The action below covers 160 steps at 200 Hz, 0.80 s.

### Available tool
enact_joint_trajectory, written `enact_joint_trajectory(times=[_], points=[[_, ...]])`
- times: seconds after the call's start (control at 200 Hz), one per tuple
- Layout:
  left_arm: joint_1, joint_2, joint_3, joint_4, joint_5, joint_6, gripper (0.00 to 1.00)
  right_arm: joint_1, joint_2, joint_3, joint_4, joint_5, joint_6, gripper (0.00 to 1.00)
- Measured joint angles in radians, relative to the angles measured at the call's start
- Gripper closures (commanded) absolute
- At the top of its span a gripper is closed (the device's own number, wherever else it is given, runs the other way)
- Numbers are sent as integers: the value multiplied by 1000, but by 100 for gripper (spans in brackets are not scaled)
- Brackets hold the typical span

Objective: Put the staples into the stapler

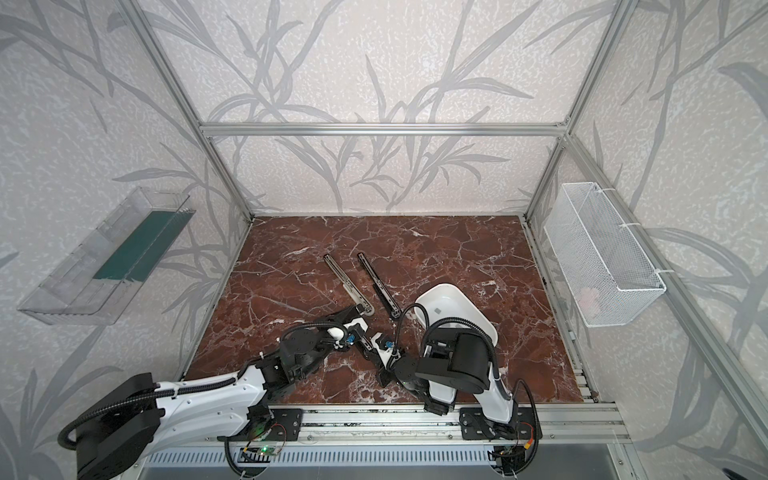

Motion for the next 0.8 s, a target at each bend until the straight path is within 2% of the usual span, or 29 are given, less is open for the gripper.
enact_joint_trajectory(times=[0.325,0.67,0.8], points=[[124,12,-1,42,14,-43,63,16,-1,0,0,-1,-1,93],[233,187,25,98,-62,-48,61,44,-5,-6,-3,-4,-13,93],[245,220,29,130,-71,-46,61,57,-5,-7,-7,-35,-44,93]])
